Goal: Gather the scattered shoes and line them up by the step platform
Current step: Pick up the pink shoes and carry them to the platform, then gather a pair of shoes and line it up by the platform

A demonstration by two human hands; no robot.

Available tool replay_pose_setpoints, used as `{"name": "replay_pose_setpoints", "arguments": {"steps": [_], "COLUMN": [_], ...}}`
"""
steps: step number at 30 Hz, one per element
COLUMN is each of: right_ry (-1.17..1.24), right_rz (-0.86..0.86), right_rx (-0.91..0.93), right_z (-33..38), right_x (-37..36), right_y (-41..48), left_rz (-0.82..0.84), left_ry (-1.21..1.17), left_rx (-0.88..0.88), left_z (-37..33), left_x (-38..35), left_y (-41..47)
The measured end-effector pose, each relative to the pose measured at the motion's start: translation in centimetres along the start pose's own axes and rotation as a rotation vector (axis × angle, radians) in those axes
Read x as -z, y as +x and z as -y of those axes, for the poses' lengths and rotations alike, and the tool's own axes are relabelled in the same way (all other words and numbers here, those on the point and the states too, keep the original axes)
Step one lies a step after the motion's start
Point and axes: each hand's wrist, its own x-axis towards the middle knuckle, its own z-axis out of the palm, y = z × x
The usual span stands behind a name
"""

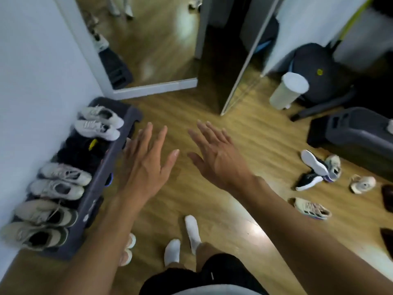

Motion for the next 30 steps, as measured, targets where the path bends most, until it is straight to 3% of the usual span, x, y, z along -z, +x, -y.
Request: {"name": "replay_pose_setpoints", "arguments": {"steps": [9, 14, 30], "right_ry": [0.092, 0.12, 0.189], "right_rz": [-0.21, -0.317, -0.317], "right_rx": [-0.518, -0.732, -1.031], "right_z": [-9.5, -16.3, -40.8], "right_x": [4.6, 5.6, 4.0], "right_y": [-15.5, -24.2, -47.4], "left_rz": [0.2, 0.28, 0.455], "left_ry": [-0.031, 0.028, 0.104], "left_rx": [-0.548, -0.724, -0.811], "left_z": [-20.3, -31.6, -59.4], "left_x": [-2.2, -6.4, -22.6], "left_y": [0.5, -1.0, -6.3]}}
